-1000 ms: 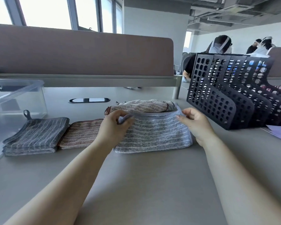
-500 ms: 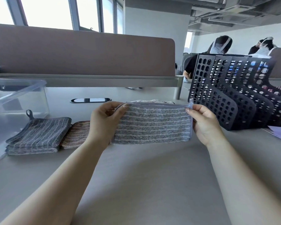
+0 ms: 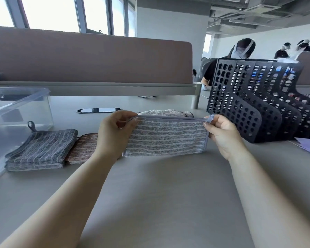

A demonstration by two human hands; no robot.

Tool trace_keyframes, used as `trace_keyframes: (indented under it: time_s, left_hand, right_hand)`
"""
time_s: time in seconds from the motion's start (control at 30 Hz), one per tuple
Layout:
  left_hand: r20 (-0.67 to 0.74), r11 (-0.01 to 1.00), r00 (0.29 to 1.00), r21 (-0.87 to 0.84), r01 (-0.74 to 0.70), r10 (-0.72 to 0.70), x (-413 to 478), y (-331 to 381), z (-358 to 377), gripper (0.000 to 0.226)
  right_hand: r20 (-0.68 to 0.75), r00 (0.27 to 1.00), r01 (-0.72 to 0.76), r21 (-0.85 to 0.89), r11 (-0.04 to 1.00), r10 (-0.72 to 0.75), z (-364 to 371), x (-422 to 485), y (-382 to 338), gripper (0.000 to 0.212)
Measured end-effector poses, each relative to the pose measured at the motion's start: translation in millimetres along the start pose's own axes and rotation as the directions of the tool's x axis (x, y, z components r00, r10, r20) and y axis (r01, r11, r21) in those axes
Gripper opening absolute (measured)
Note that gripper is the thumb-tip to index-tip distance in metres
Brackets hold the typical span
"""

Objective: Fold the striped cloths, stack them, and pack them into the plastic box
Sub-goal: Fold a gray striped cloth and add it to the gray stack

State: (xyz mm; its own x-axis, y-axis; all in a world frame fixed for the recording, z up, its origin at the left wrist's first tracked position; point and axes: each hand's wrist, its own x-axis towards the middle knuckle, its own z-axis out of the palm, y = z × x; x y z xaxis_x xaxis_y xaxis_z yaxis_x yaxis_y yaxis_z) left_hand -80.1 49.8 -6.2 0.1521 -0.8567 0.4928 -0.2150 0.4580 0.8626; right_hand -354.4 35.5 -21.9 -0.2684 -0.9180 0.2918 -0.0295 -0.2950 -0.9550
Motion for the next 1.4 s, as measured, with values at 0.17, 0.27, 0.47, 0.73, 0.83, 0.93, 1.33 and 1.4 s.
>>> trace_keyframes:
  time_s: [0.17,0.27,0.47,0.73,0.83,0.93,1.33,1.4]
  left_hand:
    - [-0.014,0.989,1.0,0.143,-0.024,0.027,1,-7,4,0.003]
    - [-0.003,0.918,0.996,0.387,-0.084,0.093,-2,-11,8,0.012]
    - [0.123,0.608,0.992,0.79,-0.081,-0.027,-4,-26,23,0.022]
    - [0.467,0.358,0.88,0.81,-0.465,0.087,-14,-11,39,0.046]
    - [0.658,0.512,0.74,0.688,-0.515,-0.14,-22,-18,48,0.051]
    - [0.672,0.499,0.647,0.725,-0.474,-0.361,-28,-32,49,0.057]
    - [0.512,0.423,0.801,0.829,-0.366,-0.312,-30,-23,41,0.057]
    - [0.437,0.397,0.848,0.865,-0.306,-0.299,-29,-19,40,0.054]
  right_hand:
    - [0.004,1.0,-0.008,-0.061,0.998,0.009,0,2,0,0.016]
    - [-0.021,0.997,0.062,-0.267,0.962,-0.07,1,1,2,0.009]
    - [-0.005,1.0,0.013,-0.76,0.649,-0.026,-6,12,26,0.012]
    - [0.219,0.948,0.289,-0.897,0.335,-0.233,22,0,9,0.037]
    - [0.537,0.839,0.439,-0.763,0.475,0.089,51,-22,16,0.047]
    - [0.517,0.772,0.451,-0.855,0.256,0.37,55,-26,29,0.056]
    - [0.463,0.868,0.426,-0.88,0.211,0.178,38,-26,22,0.058]
    - [0.536,0.816,0.463,-0.831,0.307,0.219,54,-34,19,0.058]
